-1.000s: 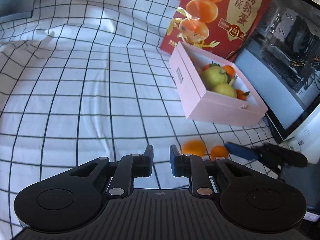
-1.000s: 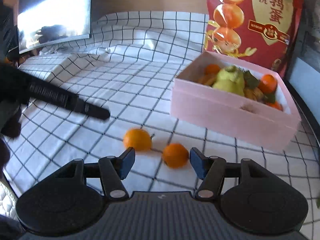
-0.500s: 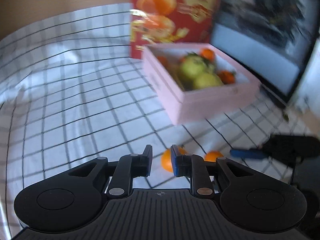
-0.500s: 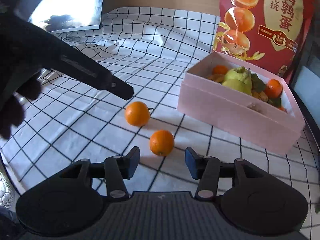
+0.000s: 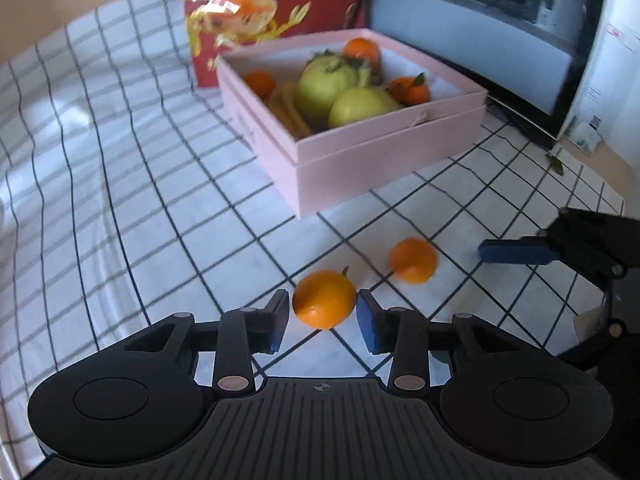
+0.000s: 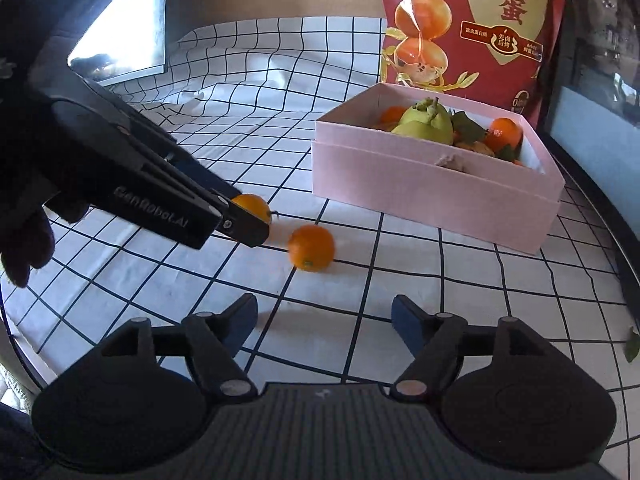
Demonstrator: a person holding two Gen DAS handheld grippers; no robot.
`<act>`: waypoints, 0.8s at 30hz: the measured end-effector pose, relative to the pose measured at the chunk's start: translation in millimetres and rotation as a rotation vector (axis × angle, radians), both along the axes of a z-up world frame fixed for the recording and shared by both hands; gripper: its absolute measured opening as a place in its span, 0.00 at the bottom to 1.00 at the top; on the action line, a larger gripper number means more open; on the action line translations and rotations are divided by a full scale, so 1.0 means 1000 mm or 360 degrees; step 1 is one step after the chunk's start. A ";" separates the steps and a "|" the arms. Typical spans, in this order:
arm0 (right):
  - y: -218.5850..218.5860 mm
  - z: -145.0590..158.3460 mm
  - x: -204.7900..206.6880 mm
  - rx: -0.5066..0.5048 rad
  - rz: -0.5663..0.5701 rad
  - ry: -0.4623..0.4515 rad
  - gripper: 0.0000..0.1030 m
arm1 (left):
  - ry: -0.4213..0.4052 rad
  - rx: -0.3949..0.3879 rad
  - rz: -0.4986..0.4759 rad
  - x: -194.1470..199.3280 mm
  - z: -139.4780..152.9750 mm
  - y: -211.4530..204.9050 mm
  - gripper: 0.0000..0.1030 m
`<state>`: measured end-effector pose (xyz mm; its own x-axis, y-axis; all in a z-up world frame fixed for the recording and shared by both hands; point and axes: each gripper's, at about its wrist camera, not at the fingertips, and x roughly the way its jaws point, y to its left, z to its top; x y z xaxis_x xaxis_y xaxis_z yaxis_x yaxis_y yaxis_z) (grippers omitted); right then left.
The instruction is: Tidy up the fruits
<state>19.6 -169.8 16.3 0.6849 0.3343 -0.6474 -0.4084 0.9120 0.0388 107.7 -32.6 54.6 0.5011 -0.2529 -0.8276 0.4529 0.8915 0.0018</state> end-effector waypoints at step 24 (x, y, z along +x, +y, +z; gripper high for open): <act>0.007 0.002 0.015 -0.0026 0.0012 0.0060 0.69 | 0.0095 -0.0255 0.0491 -0.037 0.020 0.040 0.38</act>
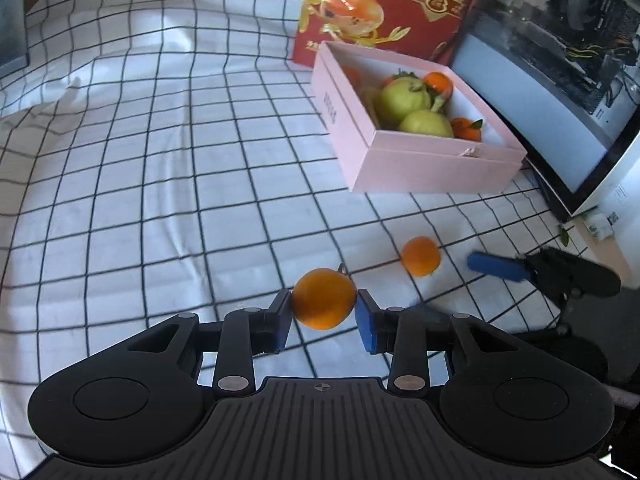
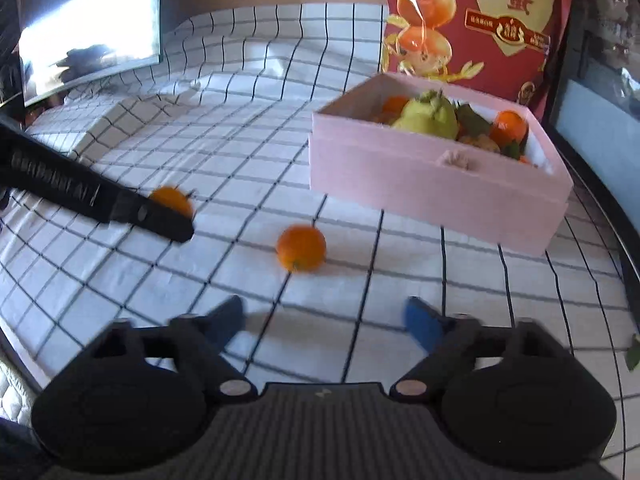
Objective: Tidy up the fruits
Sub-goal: 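Lower both tangerines into the pink box and open both grippers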
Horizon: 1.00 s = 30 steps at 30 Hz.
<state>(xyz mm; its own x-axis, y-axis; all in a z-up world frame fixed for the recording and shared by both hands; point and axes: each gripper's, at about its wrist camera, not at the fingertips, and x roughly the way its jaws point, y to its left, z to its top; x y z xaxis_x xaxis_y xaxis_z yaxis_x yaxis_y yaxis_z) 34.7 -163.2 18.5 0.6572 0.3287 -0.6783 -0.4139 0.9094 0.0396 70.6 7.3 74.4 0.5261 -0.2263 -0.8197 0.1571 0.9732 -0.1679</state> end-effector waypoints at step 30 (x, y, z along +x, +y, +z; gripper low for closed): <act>-0.083 0.124 -0.003 0.0111 -0.0392 -0.0476 0.27 | -0.0495 -0.0161 -0.0254 0.101 0.102 -0.055 0.38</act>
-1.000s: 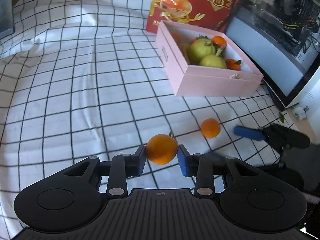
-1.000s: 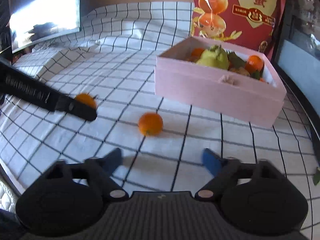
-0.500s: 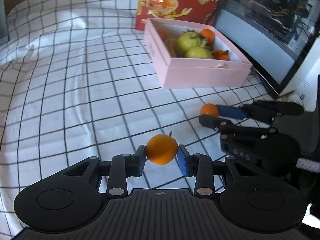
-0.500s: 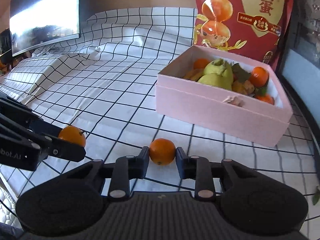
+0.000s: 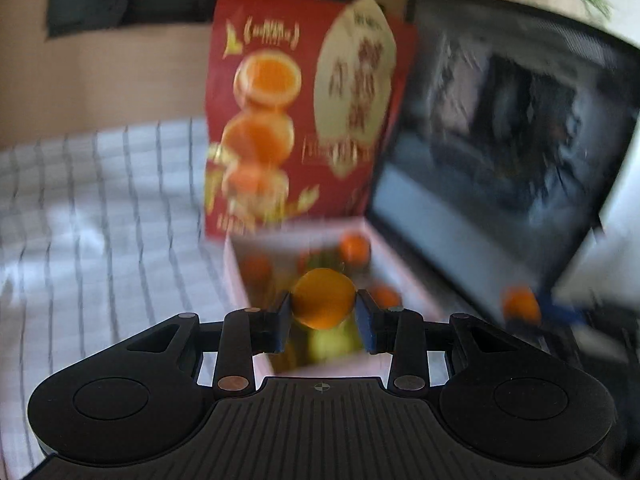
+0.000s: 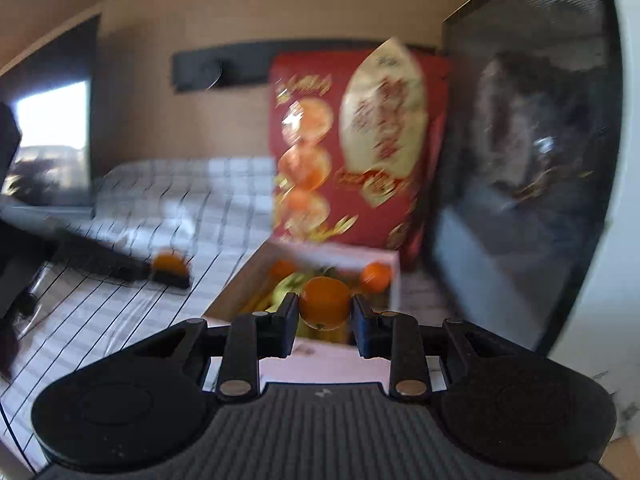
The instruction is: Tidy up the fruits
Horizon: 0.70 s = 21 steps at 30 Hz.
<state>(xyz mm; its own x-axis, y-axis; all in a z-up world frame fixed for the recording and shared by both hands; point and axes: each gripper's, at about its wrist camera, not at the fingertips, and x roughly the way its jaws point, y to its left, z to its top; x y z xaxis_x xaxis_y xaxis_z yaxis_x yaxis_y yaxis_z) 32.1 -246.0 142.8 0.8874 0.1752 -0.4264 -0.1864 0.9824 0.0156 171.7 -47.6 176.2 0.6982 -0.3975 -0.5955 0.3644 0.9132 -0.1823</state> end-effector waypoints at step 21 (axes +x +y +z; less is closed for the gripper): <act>0.015 0.003 0.118 0.0051 0.0034 0.0089 0.27 | 0.0238 -0.0215 0.0229 -0.011 -0.086 0.053 0.37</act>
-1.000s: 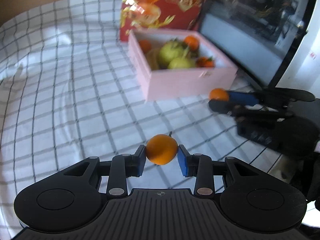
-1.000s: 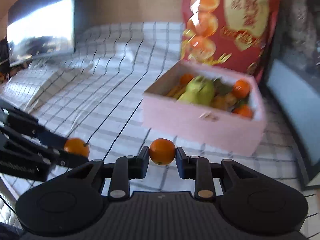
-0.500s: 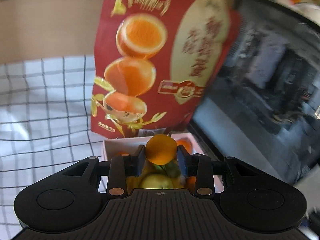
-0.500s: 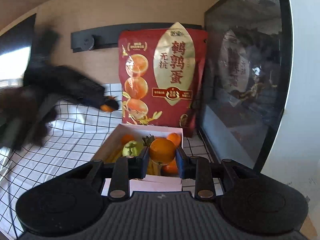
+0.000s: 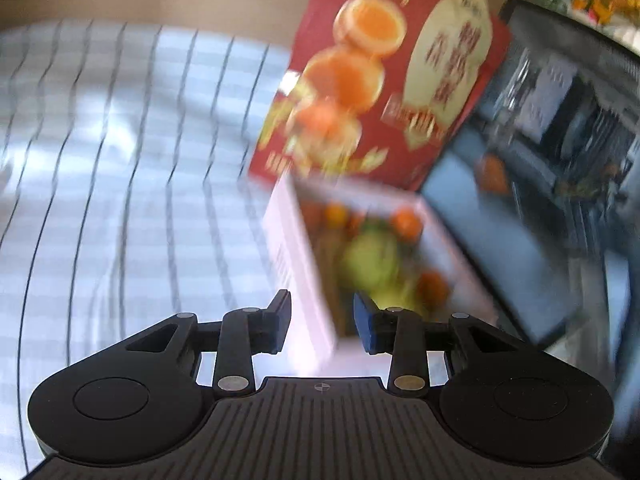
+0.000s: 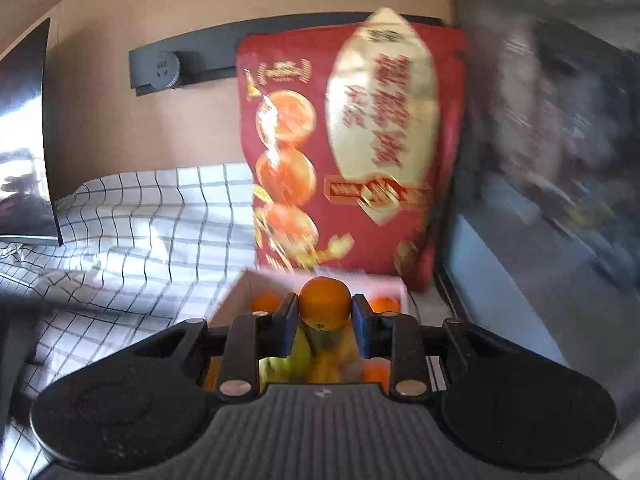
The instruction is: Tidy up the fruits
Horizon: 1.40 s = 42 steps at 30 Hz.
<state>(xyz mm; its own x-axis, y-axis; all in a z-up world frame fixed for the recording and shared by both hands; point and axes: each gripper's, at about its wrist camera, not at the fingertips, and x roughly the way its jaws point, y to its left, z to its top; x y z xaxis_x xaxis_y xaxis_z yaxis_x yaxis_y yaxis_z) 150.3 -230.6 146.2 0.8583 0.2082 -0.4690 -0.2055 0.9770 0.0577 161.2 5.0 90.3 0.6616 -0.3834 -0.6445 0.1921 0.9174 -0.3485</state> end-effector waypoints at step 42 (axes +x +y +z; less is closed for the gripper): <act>0.020 -0.133 -0.062 -0.0118 -0.0073 0.0416 1.00 | -0.0207 0.0589 0.0247 -0.084 -0.069 -0.059 0.62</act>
<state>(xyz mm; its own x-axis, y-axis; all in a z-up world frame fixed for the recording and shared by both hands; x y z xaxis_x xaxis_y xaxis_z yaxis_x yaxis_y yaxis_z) 88.0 -210.4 13.5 0.7141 0.1286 -0.6881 -0.1482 0.9885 0.0309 77.4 -54.3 21.1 0.7780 -0.0311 -0.6275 0.0624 0.9977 0.0279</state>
